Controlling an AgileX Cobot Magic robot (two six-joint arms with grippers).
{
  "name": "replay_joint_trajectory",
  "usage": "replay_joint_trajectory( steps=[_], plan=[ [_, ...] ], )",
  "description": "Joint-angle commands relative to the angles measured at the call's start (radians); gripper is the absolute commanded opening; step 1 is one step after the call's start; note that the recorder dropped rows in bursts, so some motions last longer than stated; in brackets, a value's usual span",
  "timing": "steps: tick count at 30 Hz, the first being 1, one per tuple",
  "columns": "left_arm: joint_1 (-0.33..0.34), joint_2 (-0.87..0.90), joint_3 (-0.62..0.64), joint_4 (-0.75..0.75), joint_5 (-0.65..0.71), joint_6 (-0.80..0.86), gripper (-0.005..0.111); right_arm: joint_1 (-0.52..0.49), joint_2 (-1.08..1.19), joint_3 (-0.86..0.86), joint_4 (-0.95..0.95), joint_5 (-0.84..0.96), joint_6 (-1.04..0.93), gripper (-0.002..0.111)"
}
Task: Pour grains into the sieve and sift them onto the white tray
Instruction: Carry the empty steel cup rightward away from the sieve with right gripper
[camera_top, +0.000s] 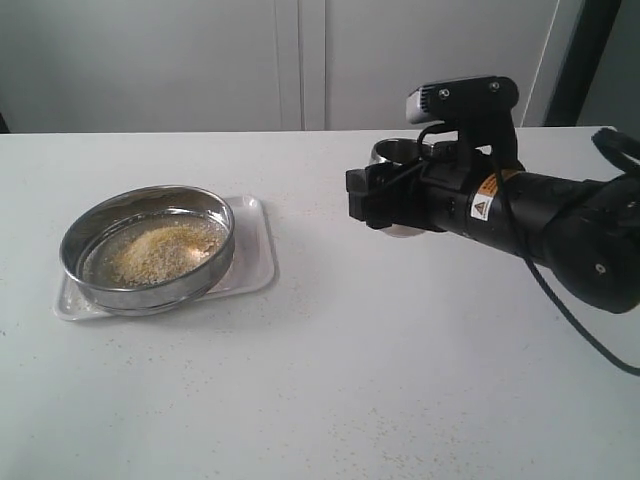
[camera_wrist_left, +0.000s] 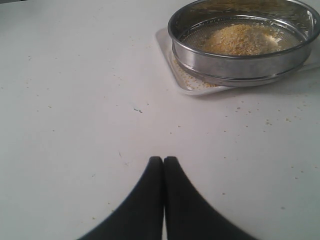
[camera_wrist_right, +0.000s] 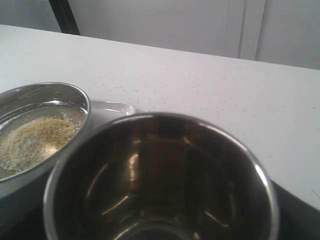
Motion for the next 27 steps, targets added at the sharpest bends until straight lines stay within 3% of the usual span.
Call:
replay_joint_trajectory(
  steps=[1,27],
  plan=[
    [0.002,-0.004,0.005,-0.007,-0.001,0.000,0.000,-0.041,-0.013,0.014,0.004,-0.045,-0.019,0.000],
    [0.002,-0.004,0.005,-0.007,-0.001,0.000,0.000,-0.132,0.070,0.137,0.029,-0.323,-0.082,0.000]
  ],
)
